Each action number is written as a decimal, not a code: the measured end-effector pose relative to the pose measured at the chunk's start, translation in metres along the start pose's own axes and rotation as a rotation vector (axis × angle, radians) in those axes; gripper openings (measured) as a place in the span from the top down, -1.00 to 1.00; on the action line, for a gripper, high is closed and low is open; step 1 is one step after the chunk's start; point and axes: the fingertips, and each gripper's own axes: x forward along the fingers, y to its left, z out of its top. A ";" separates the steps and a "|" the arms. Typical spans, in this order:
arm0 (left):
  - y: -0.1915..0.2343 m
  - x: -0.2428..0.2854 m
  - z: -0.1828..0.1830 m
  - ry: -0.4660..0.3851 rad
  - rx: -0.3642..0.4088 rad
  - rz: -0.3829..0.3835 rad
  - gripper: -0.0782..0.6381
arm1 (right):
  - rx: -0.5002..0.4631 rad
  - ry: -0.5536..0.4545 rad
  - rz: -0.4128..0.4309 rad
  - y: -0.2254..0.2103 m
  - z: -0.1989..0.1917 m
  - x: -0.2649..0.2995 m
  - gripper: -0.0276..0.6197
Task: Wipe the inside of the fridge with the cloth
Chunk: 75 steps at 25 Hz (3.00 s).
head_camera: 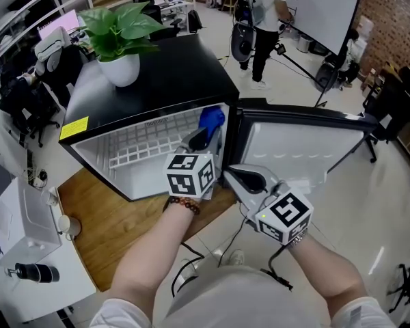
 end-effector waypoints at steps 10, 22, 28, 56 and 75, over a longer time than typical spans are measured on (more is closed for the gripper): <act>-0.007 -0.012 0.001 -0.006 -0.005 -0.028 0.60 | 0.002 0.009 -0.033 -0.005 -0.002 -0.002 0.91; -0.008 -0.058 -0.001 -0.035 0.025 -0.111 0.60 | 0.002 0.054 -0.063 -0.009 -0.010 0.015 0.85; -0.002 -0.089 -0.002 -0.038 0.035 -0.174 0.60 | 0.005 0.060 -0.044 -0.002 -0.011 0.030 0.77; 0.026 -0.233 -0.017 0.123 -0.161 -0.657 0.59 | 0.015 0.153 0.609 0.127 -0.020 0.103 0.16; 0.085 -0.264 -0.051 0.245 -0.054 -0.468 0.42 | 0.008 0.143 0.645 0.169 -0.047 0.154 0.65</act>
